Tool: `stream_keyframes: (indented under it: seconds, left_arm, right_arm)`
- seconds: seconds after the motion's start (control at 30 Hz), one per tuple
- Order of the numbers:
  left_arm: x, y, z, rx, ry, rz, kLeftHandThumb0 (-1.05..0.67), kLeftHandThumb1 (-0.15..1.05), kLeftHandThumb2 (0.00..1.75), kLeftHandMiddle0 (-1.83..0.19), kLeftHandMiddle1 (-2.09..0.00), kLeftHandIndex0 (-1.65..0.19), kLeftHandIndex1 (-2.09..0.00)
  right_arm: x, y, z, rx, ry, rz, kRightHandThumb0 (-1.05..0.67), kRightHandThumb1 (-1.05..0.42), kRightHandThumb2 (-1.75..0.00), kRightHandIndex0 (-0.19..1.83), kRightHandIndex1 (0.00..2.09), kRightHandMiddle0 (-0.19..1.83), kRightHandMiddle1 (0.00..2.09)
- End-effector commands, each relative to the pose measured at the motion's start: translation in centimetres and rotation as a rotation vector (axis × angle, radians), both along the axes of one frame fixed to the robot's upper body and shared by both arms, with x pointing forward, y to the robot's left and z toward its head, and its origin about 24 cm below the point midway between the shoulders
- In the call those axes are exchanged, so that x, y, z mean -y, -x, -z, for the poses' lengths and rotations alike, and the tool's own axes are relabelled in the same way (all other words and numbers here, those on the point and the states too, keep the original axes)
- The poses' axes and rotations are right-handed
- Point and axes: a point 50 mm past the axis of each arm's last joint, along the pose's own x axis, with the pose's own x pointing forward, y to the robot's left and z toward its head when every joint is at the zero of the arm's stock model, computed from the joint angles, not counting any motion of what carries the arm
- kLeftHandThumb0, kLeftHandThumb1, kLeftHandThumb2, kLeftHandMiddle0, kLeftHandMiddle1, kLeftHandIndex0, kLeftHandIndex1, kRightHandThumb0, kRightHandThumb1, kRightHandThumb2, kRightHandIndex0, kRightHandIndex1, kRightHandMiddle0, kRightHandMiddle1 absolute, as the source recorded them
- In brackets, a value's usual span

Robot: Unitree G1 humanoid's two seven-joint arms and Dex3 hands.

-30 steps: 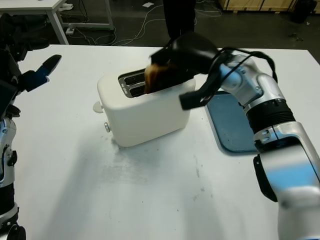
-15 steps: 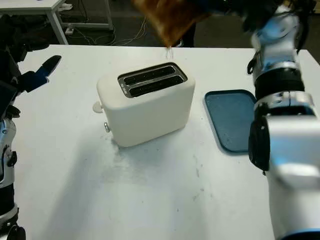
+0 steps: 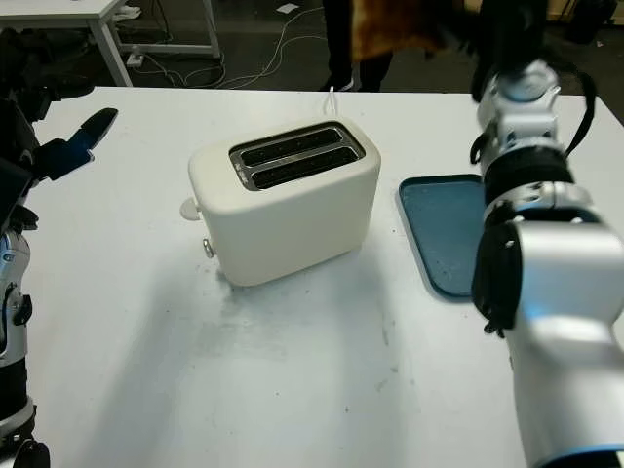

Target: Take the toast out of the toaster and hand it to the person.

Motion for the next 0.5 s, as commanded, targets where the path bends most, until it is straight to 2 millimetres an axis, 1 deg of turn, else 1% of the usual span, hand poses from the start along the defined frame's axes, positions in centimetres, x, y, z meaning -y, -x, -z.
stream_keyframes:
  seconds: [0.0, 0.03, 0.17, 0.27, 0.37, 0.47]
  left_arm:
    - [0.1, 0.1, 0.0, 0.004, 0.011, 0.009, -0.37, 0.75, 0.47, 0.00, -1.17, -0.09, -0.88]
    - [0.1, 0.1, 0.0, 0.002, 0.013, 0.008, -0.37, 0.75, 0.48, 0.00, -1.17, -0.09, -0.88]
    - [0.1, 0.1, -0.1, 0.006, 0.013, 0.015, -0.38, 0.75, 0.48, 0.00, -1.16, -0.08, -0.88]
    - [0.0, 0.1, -0.1, 0.005, 0.009, 0.014, -0.39, 0.74, 0.48, 0.00, -1.16, -0.08, -0.89]
    - [0.0, 0.1, -0.1, 0.002, 0.013, 0.015, -0.40, 0.74, 0.49, 0.00, -1.17, -0.08, -0.89]
    - [0.0, 0.0, -0.1, 0.003, 0.009, 0.019, -0.39, 0.74, 0.49, 0.00, -1.16, -0.07, -0.89]
  right_arm:
    - [-0.4, 0.0, 1.7, -0.049, -0.022, 0.011, -0.23, -0.92, -0.40, 0.87, 1.75, 0.50, 1.75]
    - [-0.6, 0.0, 2.2, -0.064, -0.051, 0.004, -0.24, -0.92, -0.39, 0.86, 1.75, 0.48, 1.75]
    - [-1.2, 0.0, 3.9, -0.128, -0.127, -0.007, -0.21, -0.92, -0.39, 0.83, 1.75, 0.48, 1.75]
    - [-1.4, 0.1, 4.9, -0.153, -0.129, 0.012, -0.19, -0.92, -0.38, 0.81, 1.75, 0.44, 1.75]
    - [-1.2, 0.3, 5.7, -0.181, -0.113, 0.035, -0.17, -0.92, -0.42, 0.74, 1.75, 0.40, 1.75]
    - [-1.1, 0.4, 6.5, -0.201, -0.110, 0.063, -0.16, -0.92, -0.42, 0.72, 1.75, 0.37, 1.75]
